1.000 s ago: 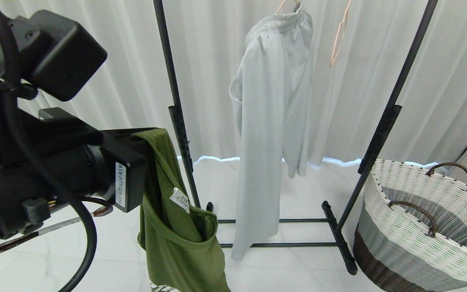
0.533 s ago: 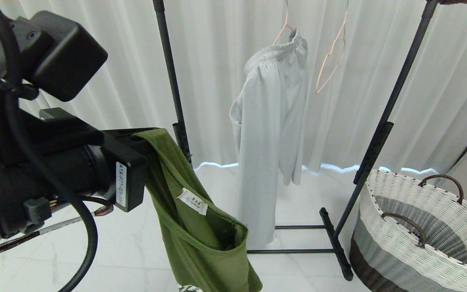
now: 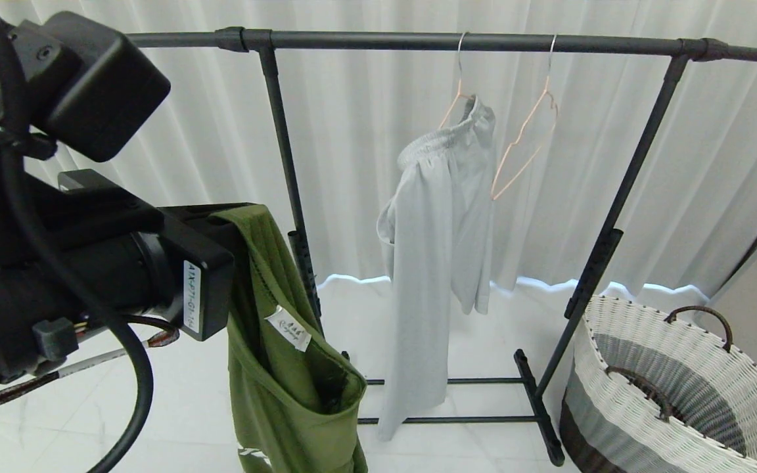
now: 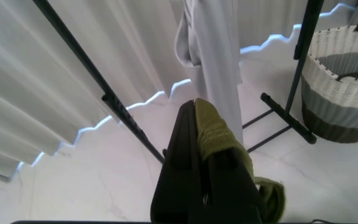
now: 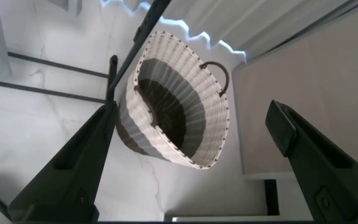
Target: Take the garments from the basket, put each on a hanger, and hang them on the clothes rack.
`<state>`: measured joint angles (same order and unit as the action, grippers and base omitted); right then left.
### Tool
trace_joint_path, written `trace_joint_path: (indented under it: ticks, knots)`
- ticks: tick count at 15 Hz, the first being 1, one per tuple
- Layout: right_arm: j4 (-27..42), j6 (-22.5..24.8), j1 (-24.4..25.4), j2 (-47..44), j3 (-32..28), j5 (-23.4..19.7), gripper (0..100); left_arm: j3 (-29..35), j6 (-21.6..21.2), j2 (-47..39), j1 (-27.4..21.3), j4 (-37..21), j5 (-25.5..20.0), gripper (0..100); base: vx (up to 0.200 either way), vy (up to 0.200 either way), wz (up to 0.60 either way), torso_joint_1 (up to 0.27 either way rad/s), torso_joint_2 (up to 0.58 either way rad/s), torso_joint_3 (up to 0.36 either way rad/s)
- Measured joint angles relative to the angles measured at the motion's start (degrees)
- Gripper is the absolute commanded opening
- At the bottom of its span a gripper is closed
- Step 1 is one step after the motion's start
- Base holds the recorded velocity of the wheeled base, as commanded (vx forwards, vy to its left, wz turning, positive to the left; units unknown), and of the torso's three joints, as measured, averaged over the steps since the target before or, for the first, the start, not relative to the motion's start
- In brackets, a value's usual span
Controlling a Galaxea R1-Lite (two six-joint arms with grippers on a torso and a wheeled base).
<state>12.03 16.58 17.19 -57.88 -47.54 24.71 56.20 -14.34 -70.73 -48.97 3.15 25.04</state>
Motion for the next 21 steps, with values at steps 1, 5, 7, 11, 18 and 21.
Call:
trace_joint_path:
  ticks: [1,5,7,11,18,21]
  knots:
    - [0.0,0.0,0.0,0.0,0.0,0.0,100,0.0,0.0,0.0,0.0,0.0,0.0,0,0.000,0.000,0.00,0.217,-0.50,-0.276]
    - [0.0,-0.1,0.0,0.0,0.0,0.0,100,-0.3,-0.1,0.1,0.0,0.0,0.0,0,0.000,0.000,0.00,0.228,-0.51,-0.281]
    - [0.0,-0.2,0.0,0.0,0.0,0.1,100,-0.4,-0.2,0.1,0.0,0.0,0.0,0,0.000,0.000,0.00,0.244,-0.52,-0.288]
    - [-0.7,-0.4,-0.4,0.0,0.1,0.0,100,-0.5,-1.2,-0.1,0.0,0.0,0.0,0,0.000,0.000,0.00,0.235,-0.51,-0.276]
    - [-9.5,-1.3,-0.4,-0.1,3.2,-1.6,100,-0.5,-1.1,-0.3,0.3,0.0,0.1,0,0.143,0.000,0.00,0.037,-0.07,-0.039]
    - [-9.6,-1.4,-0.4,-0.1,3.3,-2.1,100,-0.5,-1.0,-0.3,0.3,0.0,0.2,0,0.200,0.000,0.00,0.011,0.00,0.001]
